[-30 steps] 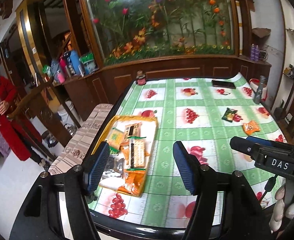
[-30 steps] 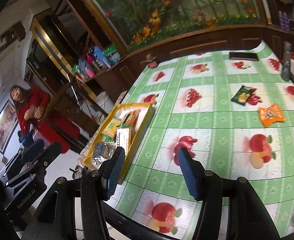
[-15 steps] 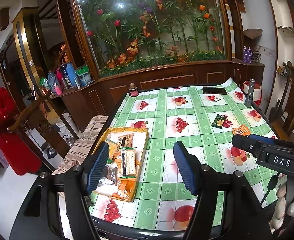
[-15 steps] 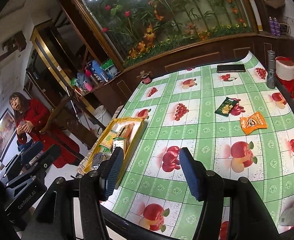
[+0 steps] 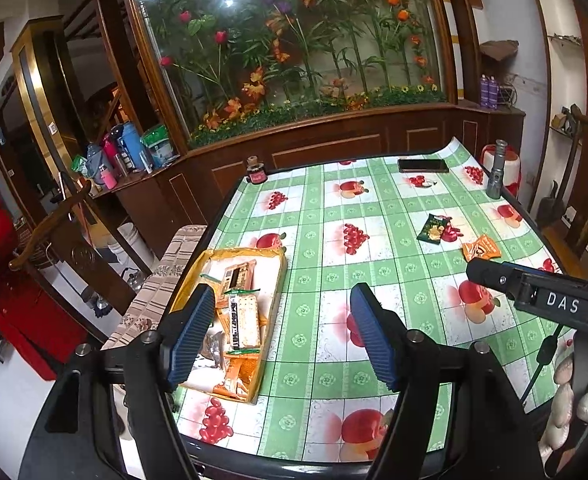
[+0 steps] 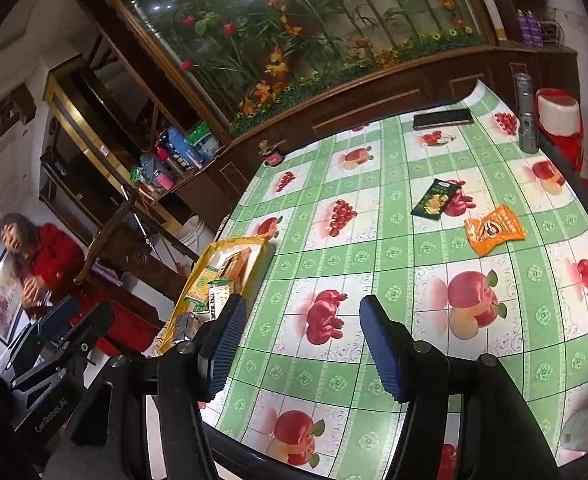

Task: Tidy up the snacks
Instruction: 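Move both tools back toward the green bag and orange bag on the table, then grasp the green cracker bag with the left tool while the right tool grasps the orange candy bag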

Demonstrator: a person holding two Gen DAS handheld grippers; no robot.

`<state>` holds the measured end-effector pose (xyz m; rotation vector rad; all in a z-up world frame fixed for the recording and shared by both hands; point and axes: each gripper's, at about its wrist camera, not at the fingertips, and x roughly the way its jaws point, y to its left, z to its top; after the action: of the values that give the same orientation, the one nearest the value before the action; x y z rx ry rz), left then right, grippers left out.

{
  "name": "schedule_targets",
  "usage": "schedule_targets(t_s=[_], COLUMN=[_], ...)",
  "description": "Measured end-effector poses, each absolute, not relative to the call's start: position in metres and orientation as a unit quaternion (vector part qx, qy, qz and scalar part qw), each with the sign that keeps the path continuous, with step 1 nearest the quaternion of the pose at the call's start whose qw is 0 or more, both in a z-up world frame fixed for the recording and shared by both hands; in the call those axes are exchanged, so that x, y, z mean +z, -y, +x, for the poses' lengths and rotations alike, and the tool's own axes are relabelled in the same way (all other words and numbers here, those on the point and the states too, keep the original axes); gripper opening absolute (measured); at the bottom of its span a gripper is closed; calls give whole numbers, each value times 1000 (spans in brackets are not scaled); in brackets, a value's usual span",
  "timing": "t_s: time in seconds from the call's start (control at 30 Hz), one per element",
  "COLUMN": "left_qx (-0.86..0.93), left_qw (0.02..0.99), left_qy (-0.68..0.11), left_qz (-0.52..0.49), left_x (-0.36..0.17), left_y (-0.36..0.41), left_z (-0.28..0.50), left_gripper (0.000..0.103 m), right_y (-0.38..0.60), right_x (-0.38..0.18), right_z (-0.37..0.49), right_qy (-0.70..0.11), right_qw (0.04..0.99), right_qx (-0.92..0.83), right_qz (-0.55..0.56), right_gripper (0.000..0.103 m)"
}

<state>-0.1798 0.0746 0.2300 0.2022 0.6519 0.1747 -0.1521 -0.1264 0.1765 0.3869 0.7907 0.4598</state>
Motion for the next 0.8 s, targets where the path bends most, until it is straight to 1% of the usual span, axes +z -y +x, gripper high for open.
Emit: schedule_targets(t_s=[0.27,0.53,0.63,0.8], left_qx=[82,24,-3,-26], left_qw=[924,909,904,900], left_qy=[-360,-413,-424,-434], left_qz=[97,54,44,37], left_x=[210,167,155,144], left_y=[-81,-95,-98,-116], left_z=[-166,-124,-107,-83], left_gripper=[70,70,70,70], right_y=[138,183,197,210], right_x=[151,101,89,88], right_z=[-137,-98,-78,-20], right_qy=[-405,-444,-451,-437], right_qw=[867,850,846,851], right_qx=[194,72,32,-6], right_qz=[215,274,284,292], right_gripper=[62,62,62,62])
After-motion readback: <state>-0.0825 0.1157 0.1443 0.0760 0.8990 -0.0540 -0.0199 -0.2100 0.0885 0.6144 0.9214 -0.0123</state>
